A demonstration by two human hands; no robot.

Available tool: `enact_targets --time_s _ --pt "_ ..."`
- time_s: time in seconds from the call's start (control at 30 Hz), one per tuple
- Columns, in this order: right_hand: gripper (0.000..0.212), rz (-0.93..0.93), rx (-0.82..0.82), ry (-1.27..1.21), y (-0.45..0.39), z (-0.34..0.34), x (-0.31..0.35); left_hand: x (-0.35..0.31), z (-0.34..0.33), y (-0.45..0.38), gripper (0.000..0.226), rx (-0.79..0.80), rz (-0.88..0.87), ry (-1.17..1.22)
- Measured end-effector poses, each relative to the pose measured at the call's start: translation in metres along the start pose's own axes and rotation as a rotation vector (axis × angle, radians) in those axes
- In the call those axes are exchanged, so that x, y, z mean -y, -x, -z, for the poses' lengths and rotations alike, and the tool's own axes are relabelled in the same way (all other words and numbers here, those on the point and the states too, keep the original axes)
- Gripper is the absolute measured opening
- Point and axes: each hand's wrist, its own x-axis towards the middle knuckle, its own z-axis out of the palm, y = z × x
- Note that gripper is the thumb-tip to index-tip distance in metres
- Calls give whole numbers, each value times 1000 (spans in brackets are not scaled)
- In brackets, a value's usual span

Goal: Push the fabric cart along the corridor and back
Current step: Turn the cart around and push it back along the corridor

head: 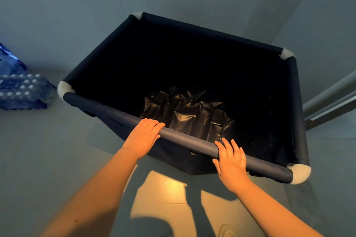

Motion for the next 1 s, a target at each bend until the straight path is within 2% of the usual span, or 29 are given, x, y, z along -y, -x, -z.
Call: enact_targets --time_s 0.27,0.47,0.6,0.8,1.0 --pt "53 48 -109 -27 -4 -3 13 9 -2 10 43 -59 14 -2" --pt "55 122 -151 -3 1 -6 3 -4 -8 22 42 -15 92 -16" --pt "53 154 -158 -38 8 -7 -11 -21 -12 32 44 -22 139 -22" --pt "52 219 -165 -92 19 -2 -38 -56 -17 46 47 -117 162 49" --pt "54 310 -179 -60 29 3 -76 -101 -19 56 47 -140 211 96"
